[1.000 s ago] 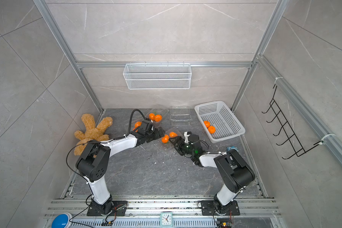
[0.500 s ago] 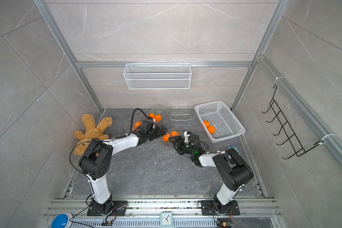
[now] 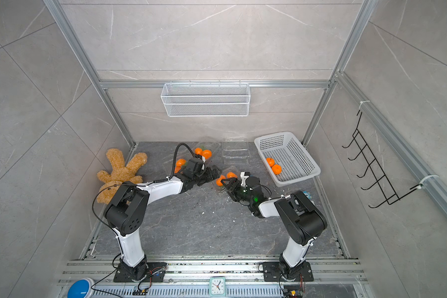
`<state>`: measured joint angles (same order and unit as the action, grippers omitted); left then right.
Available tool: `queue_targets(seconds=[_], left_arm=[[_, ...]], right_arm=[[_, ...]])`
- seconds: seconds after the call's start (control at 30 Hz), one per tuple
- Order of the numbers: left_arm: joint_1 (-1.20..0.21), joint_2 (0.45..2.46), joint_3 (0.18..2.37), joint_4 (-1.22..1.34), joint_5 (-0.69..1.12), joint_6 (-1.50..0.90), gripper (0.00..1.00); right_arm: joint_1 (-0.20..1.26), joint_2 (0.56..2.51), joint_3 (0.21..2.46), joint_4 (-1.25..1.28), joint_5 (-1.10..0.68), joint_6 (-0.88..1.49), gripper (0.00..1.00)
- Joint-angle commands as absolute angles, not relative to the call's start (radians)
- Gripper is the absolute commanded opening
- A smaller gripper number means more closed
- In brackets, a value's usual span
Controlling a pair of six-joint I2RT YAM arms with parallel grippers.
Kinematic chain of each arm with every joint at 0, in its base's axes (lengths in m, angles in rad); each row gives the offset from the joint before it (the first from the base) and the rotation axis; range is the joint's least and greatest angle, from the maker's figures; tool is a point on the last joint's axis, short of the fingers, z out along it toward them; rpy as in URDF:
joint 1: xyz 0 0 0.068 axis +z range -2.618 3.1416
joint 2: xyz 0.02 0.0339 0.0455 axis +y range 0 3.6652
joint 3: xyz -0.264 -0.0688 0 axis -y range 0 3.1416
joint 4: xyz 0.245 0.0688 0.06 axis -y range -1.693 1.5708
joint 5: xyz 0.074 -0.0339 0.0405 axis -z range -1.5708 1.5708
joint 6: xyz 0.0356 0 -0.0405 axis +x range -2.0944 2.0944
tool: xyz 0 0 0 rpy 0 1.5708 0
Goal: Take oranges out of containers
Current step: Open the packing box at the center of the board.
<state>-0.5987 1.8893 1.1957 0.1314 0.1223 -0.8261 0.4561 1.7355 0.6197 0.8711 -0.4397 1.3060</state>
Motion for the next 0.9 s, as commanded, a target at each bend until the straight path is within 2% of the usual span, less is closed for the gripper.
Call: queue_targets(seconds=[0.0, 0.3, 0.63, 0.87], left_arm=[[-0.623, 1.873, 1.179, 0.175, 0.16, -0.863, 1.0], [-0.63, 1.828, 1.12, 0.205, 0.167, -0.919, 1.0], [-0.629, 1.626, 0.872, 0.31, 0.102, -1.023, 0.99], [-0.629, 1.571, 0.703, 0.442, 0.057, -1.131, 0.96]], right_arm=[[0.463, 1.756, 0.619, 0.933, -0.423, 1.305, 0.7], [0.463, 1.785, 0.581, 0.997, -0.422, 1.354, 0.47], [0.463, 1.74, 0.57, 0.91, -0.359, 1.364, 0.34], [0.463, 1.714, 0.603, 0.785, -0.37, 1.327, 0.27]])
